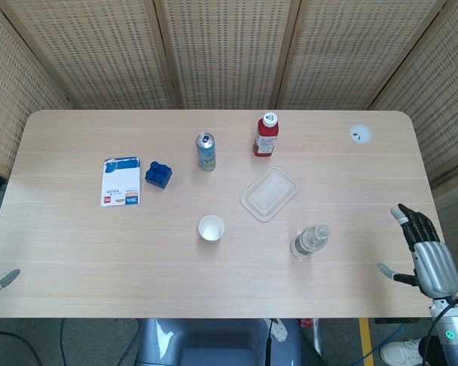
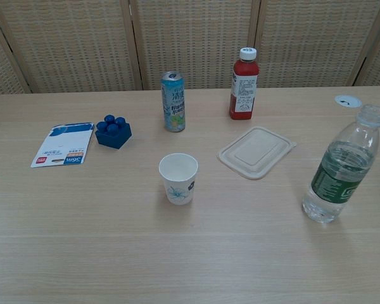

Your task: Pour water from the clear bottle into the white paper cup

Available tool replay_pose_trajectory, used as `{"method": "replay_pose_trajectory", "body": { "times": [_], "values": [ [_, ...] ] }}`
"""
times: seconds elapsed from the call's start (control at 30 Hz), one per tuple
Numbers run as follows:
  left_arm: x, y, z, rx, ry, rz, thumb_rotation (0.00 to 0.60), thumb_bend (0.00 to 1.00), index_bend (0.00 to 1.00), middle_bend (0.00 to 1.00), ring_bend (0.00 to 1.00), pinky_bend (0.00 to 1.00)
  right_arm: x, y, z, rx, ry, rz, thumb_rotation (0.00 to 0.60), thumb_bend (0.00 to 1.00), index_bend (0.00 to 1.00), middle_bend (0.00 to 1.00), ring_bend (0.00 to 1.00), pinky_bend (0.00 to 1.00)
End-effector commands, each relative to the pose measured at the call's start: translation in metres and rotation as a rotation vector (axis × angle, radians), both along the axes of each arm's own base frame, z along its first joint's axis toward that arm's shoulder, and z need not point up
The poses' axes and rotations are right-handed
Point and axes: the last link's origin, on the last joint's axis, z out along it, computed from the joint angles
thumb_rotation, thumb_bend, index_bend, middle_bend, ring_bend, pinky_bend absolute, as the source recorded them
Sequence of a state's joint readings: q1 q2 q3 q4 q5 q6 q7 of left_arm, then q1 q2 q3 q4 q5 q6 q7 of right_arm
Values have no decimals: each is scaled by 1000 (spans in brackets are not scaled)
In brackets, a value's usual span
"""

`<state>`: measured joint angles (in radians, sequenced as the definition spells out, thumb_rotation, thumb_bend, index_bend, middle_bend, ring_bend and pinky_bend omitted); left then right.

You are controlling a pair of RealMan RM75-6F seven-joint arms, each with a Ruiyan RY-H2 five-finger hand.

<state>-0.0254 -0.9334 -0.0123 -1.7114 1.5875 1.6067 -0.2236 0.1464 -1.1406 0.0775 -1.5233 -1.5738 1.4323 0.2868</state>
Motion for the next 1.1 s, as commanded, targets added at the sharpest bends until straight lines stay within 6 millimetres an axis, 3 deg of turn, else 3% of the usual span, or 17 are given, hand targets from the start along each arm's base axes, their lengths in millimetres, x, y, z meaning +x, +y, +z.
{"method": "replay_pose_trajectory", "body": {
  "times": [0.03, 0.2, 0.33, 0.73, 1.1],
  "values": [
    [0, 1, -1, 0, 6, 4, 600, 106, 0, 0, 0, 0, -24, -18, -18, 148, -65, -16, 600, 0, 0, 0, 0, 0],
    [1, 2, -4, 2, 16, 9, 600, 107, 0, 0, 0, 0, -44, -28, -35, 252, -98, -4, 600, 0, 0, 0, 0, 0],
    [3, 4, -10, -6, 33, 10, 600, 106, 0, 0, 0, 0, -48, -41, -57, 354, -181, 45, 600, 0, 0, 0, 0, 0],
    [2, 9, -12, 1, 39, 29, 600, 106, 0, 0, 0, 0, -17, -76, -90, 485, -293, 171, 600, 0, 0, 0, 0, 0],
    [-2, 15, -11, -3, 39, 52, 600, 106, 0, 0, 0, 0, -11, -95, -102, 523, -311, 135, 600, 0, 0, 0, 0, 0]
  ]
}}
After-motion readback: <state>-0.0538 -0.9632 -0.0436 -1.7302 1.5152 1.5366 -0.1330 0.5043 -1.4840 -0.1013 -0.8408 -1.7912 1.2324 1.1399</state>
